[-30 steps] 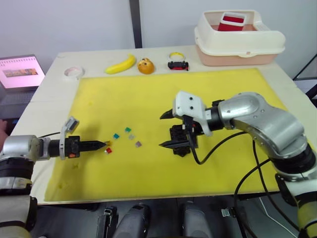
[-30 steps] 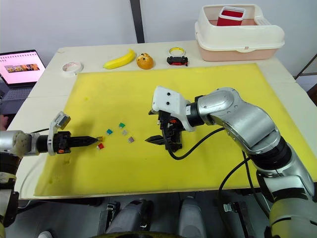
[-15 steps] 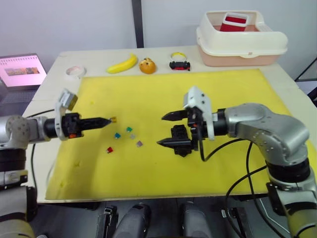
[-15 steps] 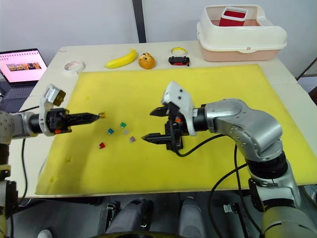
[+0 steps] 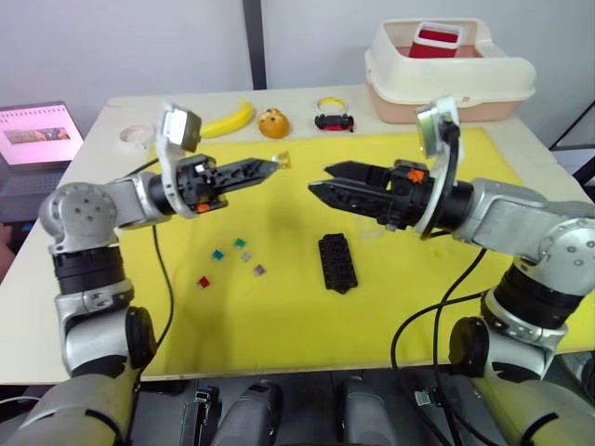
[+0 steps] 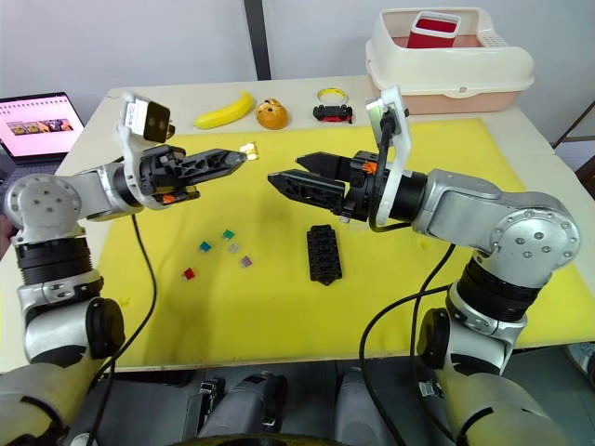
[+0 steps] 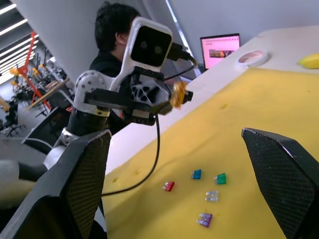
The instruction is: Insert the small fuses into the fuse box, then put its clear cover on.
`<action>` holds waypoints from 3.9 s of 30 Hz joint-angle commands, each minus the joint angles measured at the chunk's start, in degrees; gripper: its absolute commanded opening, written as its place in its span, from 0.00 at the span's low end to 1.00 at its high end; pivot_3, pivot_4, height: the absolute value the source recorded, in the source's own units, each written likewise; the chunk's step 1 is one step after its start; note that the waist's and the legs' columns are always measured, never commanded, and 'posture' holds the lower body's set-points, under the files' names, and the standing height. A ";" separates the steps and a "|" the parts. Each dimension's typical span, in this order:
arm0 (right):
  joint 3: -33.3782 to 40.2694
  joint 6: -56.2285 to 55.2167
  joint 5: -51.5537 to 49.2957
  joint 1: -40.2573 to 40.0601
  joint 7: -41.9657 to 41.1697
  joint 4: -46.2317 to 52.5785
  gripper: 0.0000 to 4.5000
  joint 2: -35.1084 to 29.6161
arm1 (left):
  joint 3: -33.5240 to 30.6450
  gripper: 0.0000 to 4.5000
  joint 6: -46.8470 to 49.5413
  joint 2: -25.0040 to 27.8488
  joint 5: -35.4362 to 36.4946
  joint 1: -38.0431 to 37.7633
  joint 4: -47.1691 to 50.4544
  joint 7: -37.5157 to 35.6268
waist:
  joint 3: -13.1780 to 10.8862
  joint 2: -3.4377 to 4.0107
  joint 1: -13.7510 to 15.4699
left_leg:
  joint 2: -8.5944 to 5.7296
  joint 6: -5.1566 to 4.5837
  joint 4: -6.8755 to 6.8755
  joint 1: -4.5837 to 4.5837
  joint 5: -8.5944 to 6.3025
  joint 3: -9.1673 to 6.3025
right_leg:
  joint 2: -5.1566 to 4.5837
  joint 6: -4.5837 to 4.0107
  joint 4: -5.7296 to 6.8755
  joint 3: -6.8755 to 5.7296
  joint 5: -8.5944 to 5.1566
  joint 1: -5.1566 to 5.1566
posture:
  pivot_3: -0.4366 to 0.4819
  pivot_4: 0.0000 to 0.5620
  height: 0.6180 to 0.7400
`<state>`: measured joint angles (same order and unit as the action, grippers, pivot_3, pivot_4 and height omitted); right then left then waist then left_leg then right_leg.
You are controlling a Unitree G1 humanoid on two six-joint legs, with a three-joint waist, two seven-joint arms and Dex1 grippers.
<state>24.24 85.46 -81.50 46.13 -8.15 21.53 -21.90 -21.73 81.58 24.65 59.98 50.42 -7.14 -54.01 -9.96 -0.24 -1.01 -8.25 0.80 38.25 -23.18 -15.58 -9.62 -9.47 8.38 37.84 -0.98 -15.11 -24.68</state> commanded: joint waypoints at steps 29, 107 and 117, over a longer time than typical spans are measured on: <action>-20.61 -28.87 -27.75 1.14 18.61 -2.18 0.63 -16.90 | 1.58 0.00 -4.48 -0.59 9.15 -2.39 4.49 6.14 | -0.02 -0.04 0.15 | 0.01 -0.02 0.00 0.00 0.00 0.06 | 0.08 0.00 -0.08 0.03 0.00 0.01 | 0.48 0.27 1.00; -45.41 -38.16 44.68 -3.87 -48.99 11.83 0.00 -46.93 | 32.12 0.99 -60.54 24.13 -32.50 -11.47 12.99 -33.08 | -0.08 -0.06 0.07 | 0.24 -0.17 -0.12 -0.08 -0.10 0.27 | 0.34 0.07 -0.69 0.11 0.17 0.03 | 0.48 0.27 1.00; -48.49 -39.85 56.43 -0.54 -55.32 8.81 0.00 -42.02 | 31.32 0.99 -55.41 24.45 -31.47 -17.00 20.58 -29.64 | -0.09 -0.07 0.29 | 0.25 -0.17 -0.10 -0.10 -0.10 0.25 | 0.35 0.05 -0.70 0.12 0.18 0.02 | 0.48 0.27 1.00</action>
<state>-24.37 46.87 -27.43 43.84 -62.20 30.60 -64.55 11.34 25.53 48.64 27.76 33.77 10.66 -84.91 -10.04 -0.32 -0.72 -8.00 0.63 38.16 -23.28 -15.67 -9.37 -9.12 8.44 37.15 -0.86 -14.93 -24.66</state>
